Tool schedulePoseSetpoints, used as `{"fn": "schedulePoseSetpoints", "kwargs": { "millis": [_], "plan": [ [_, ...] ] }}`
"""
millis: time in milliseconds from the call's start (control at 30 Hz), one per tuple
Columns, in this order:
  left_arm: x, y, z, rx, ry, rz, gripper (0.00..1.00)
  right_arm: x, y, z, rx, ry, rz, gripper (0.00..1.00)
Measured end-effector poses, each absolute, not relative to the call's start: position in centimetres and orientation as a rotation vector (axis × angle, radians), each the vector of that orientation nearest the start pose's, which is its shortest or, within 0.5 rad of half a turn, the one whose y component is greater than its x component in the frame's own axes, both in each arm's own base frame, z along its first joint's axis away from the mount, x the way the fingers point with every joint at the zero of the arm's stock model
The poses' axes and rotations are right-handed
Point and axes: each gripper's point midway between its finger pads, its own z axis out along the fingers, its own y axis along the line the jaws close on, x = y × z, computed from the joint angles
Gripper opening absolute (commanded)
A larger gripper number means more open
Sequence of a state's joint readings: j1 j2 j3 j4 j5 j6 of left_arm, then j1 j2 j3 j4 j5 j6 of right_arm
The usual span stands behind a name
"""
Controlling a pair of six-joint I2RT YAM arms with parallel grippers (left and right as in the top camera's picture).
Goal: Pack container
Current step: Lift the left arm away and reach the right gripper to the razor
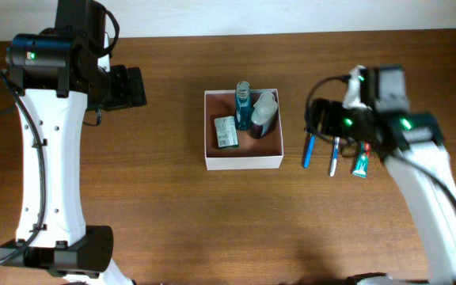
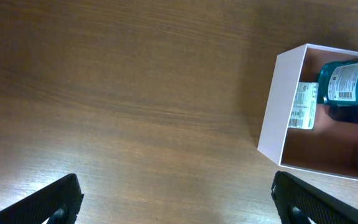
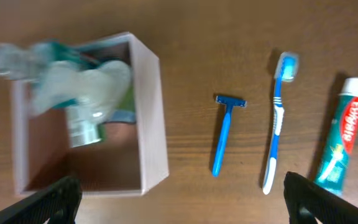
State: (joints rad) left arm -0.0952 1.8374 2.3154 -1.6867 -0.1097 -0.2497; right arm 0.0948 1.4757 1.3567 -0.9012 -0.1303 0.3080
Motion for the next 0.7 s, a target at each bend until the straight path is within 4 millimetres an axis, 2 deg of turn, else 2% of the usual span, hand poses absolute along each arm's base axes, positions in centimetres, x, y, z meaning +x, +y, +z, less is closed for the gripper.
{"fn": "schedulePoseSetpoints", "kwargs": {
  "millis": [33, 67, 233, 367, 567, 700],
  "plan": [
    [36.6, -1.6, 30.5, -0.241, 2.756, 0.063, 0.99, 37.6, 5.8, 18.4, 0.239, 2.631, 0.310, 0.88],
    [36.6, -1.6, 30.5, -0.241, 2.756, 0.063, 0.99, 38.1, 5.8, 17.1, 0.254, 2.659, 0.305, 0.80],
    [36.6, -1.6, 30.5, -0.241, 2.756, 0.063, 0.99, 39.4, 5.4, 9.0, 0.397, 2.835, 0.238, 0.76],
    [36.6, -1.6, 30.5, -0.241, 2.756, 0.063, 0.99, 39.4, 5.3, 4.5, 0.477, 2.922, 0.207, 0.69],
    [36.6, -1.6, 30.5, -0.241, 2.756, 0.063, 1.00, 39.8, 5.3, 1.0, 0.565, 2.959, 0.191, 0.46],
    [36.6, -1.6, 30.5, -0.241, 2.756, 0.063, 0.99, 39.7, 5.3, 0.4, 0.597, 2.967, 0.187, 0.45]
  ]
}}
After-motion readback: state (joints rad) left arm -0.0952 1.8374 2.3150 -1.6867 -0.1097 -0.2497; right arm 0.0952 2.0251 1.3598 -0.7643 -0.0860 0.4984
